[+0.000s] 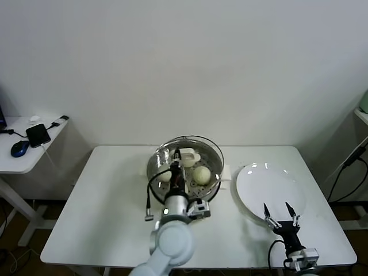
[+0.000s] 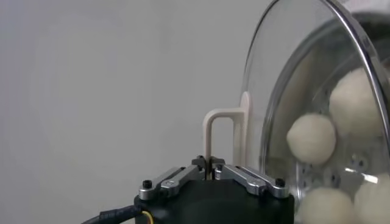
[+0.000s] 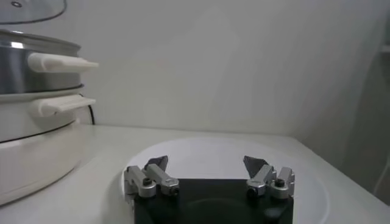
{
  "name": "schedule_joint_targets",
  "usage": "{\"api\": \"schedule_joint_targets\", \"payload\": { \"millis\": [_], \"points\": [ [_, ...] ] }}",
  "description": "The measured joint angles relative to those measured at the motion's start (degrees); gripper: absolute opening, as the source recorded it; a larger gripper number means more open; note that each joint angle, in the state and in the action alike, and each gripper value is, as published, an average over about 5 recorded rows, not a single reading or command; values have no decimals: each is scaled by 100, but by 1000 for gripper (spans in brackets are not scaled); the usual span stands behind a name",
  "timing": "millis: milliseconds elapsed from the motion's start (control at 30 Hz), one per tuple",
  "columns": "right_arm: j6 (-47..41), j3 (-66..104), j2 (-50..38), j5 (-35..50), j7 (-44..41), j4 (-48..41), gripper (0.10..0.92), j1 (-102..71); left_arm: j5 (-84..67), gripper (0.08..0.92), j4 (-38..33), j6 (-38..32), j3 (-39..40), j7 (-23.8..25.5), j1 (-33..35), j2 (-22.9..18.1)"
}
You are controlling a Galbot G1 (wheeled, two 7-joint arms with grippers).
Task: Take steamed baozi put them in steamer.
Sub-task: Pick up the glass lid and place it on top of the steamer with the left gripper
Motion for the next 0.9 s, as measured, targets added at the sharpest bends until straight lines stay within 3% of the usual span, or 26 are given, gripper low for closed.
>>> {"api": "schedule_joint_targets", "payload": {
  "millis": [300,900],
  "points": [
    [153,33,54,15,78,-33,823,-39,317,133,487,14,124,-96,-112,-239],
    [376,60,118,-75,144,-84,823,-48,549,133,992,-135,-64,-343,-135,-127]
  ]
}}
